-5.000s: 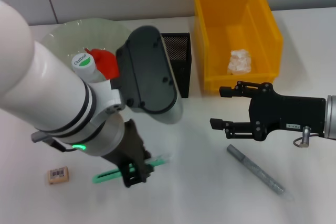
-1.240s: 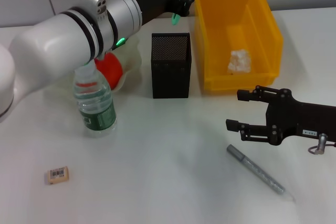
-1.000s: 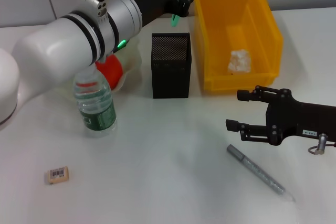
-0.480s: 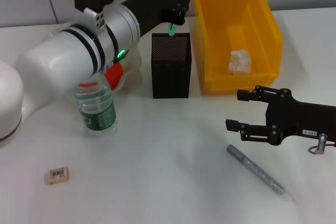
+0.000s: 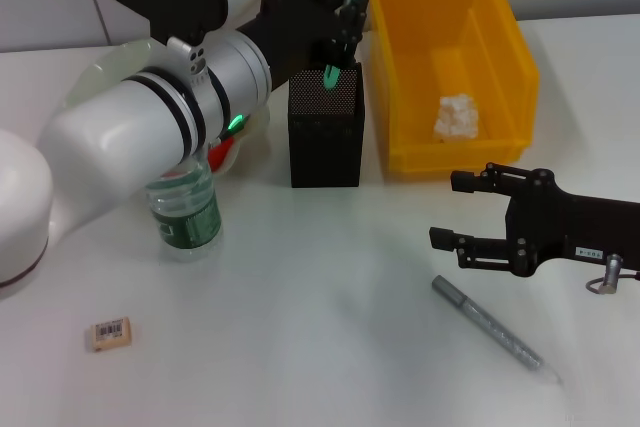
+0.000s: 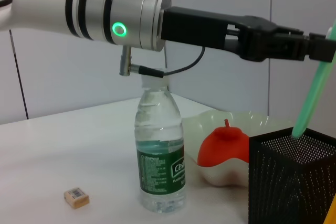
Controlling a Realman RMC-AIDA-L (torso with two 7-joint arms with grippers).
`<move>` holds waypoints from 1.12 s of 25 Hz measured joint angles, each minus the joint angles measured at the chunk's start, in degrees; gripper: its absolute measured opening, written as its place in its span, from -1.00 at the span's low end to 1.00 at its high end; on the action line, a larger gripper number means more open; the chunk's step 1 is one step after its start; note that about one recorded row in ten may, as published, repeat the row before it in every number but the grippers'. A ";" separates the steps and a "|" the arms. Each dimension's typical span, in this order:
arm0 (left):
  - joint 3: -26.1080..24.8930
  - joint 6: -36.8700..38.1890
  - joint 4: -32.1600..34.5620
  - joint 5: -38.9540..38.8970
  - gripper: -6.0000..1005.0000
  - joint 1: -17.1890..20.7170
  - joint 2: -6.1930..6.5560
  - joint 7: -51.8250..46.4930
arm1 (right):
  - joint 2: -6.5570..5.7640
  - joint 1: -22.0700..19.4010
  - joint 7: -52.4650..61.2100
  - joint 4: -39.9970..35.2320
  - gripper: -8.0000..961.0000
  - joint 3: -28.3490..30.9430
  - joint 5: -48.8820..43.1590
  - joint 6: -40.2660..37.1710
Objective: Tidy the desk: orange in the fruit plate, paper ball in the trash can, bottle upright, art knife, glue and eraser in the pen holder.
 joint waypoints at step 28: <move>0.87 -1.69 -4.68 -2.65 -0.39 -1.03 0.01 -0.08 | 0.00 -0.06 0.01 -0.24 0.59 0.61 0.00 -0.19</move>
